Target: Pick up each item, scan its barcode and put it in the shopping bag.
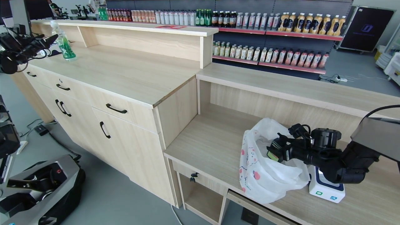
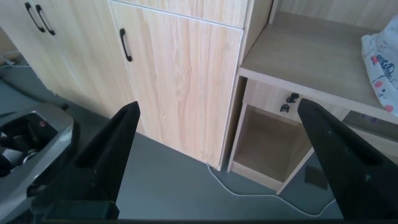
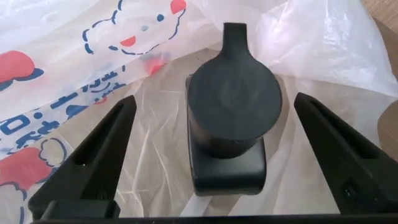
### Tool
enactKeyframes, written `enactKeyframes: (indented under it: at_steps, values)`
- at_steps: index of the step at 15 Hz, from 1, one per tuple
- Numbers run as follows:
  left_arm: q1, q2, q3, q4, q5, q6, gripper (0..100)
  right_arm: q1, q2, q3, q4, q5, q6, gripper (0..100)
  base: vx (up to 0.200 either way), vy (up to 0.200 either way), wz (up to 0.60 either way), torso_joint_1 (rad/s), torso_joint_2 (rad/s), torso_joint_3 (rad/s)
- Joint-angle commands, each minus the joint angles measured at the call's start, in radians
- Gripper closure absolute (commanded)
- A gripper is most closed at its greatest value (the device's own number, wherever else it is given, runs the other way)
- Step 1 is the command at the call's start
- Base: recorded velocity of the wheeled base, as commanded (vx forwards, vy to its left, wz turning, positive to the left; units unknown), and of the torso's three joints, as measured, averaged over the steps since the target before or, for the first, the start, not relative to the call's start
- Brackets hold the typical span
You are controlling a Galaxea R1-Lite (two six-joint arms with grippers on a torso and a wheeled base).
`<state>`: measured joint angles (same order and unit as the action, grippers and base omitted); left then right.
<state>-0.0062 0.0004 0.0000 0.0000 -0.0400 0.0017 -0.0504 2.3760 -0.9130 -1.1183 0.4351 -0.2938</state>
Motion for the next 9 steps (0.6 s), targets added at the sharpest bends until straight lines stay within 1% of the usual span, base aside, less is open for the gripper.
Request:
enactKeyframes:
  at_steps: [1, 3, 5, 7, 8, 9]
  values:
    - [0.0, 0.001, 0.0, 0.0, 0.0, 0.0, 0, -0.006, -0.077, 0.011, 0.008, -0.001, 0.001, 0, 0.0, 0.0, 0.0, 0.0, 0.0, 0.0]
    - [0.0, 0.001, 0.0, 0.0, 0.0, 0.0, 0, -0.006, -0.236, 0.046, 0.098, 0.001, -0.007, 0, 0.0, 0.0, 0.0, 0.0, 0.0, 0.0]
    - [0.0, 0.001, 0.0, 0.0, 0.0, 0.0, 0, -0.023, -0.475, 0.141, 0.198, -0.001, -0.002, 0, 0.0, 0.0, 0.0, 0.0, 0.0, 0.0]
    - [0.0, 0.001, 0.0, 0.0, 0.0, 0.0, 0, -0.081, -0.686, 0.287, 0.215, -0.001, -0.016, 0, 0.0, 0.0, 0.0, 0.0, 0.0, 0.0]
    - [0.0, 0.001, 0.0, 0.0, 0.0, 0.0, 0, -0.097, -0.725, 0.321, 0.216, -0.004, -0.018, 0, 0.0, 0.0, 0.0, 0.0, 0.0, 0.0]
    - [0.0, 0.001, 0.0, 0.0, 0.0, 0.0, 0, -0.172, -0.821, 0.382, 0.226, -0.013, -0.102, 0, 0.0, 0.0, 0.0, 0.0, 0.0, 0.0]
